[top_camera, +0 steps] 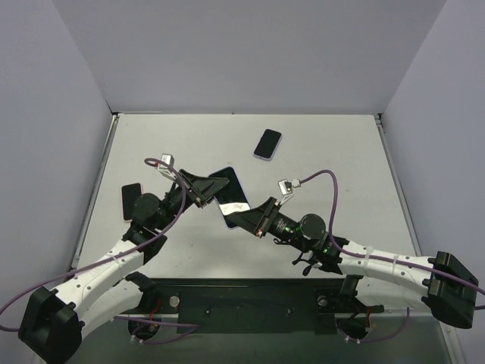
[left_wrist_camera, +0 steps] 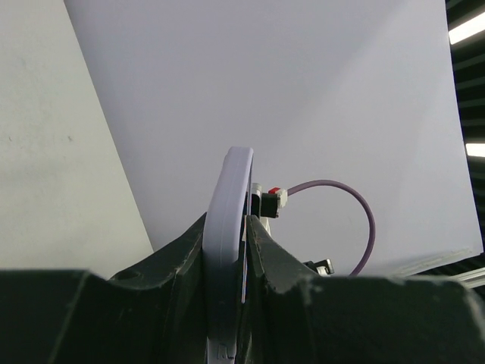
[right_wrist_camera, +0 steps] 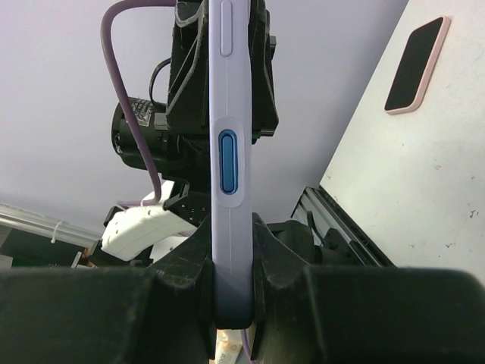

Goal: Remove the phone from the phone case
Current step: Pick up the phone at the center of the board.

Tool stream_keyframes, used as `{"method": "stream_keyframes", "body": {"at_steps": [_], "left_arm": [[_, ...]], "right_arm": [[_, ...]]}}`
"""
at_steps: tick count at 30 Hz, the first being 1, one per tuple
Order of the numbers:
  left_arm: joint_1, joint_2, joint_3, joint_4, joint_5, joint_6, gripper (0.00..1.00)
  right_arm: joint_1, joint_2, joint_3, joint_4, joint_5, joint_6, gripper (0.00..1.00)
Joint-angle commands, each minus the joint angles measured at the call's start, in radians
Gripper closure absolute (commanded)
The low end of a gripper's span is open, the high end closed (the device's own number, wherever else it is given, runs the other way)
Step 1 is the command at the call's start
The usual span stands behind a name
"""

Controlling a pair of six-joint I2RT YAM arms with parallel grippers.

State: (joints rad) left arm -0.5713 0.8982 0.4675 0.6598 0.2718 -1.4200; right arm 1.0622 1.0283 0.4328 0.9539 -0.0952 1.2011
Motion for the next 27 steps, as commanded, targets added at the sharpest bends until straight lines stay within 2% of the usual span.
{"method": "stream_keyframes", "body": {"at_steps": [1,5,7,9,10,11,12,13,14,15,17,20,23,27], "left_arm": [[-0.015,0.004,0.056,0.136,-0.002,-0.019,0.69],[-0.015,0.018,0.06,0.159,0.01,-0.031,0.71],[-0.015,0.03,0.059,0.196,0.02,-0.049,0.78],[-0.015,0.031,0.063,0.198,0.026,-0.051,0.94],[-0.015,0.019,0.066,0.186,0.024,-0.039,1.0],[-0.013,0.012,0.071,0.144,0.018,-0.031,1.0],[-0.013,-0.011,0.082,0.118,0.017,-0.002,1.0],[-0.012,-0.024,0.088,0.053,0.012,0.013,1.0],[-0.012,-0.05,0.106,0.019,0.014,0.05,1.0],[-0.007,-0.061,0.115,-0.062,0.014,0.07,1.0],[-0.002,-0.093,0.152,-0.17,0.021,0.136,1.0],[0.011,-0.114,0.197,-0.264,0.073,0.2,1.0],[0.04,-0.11,0.218,-0.319,0.131,0.217,1.0],[0.08,-0.096,0.229,-0.313,0.204,0.199,1.0]], "right_arm": [[0.012,-0.024,0.047,0.098,-0.008,-0.005,1.0],[0.012,-0.022,0.052,0.1,-0.012,0.0,1.0],[0.012,-0.025,0.05,0.101,-0.018,0.002,1.0],[0.01,-0.033,0.05,0.083,-0.023,-0.008,0.99],[0.007,-0.052,0.055,0.034,-0.026,-0.026,0.93],[0.002,-0.062,0.061,-0.009,-0.023,-0.038,0.74],[-0.001,-0.094,0.082,-0.143,-0.011,-0.082,0.63],[-0.005,-0.108,0.098,-0.325,-0.003,-0.107,0.46],[-0.004,-0.141,0.14,-0.41,0.038,-0.164,0.41],[-0.004,-0.151,0.165,-0.578,0.082,-0.193,0.33],[-0.004,-0.18,0.214,-0.699,0.092,-0.257,0.29],[0.01,-0.203,0.27,-0.78,0.065,-0.369,0.23],[0.016,-0.208,0.329,-0.907,0.022,-0.443,0.22],[0.01,-0.218,0.389,-0.985,-0.043,-0.492,0.25]]}}
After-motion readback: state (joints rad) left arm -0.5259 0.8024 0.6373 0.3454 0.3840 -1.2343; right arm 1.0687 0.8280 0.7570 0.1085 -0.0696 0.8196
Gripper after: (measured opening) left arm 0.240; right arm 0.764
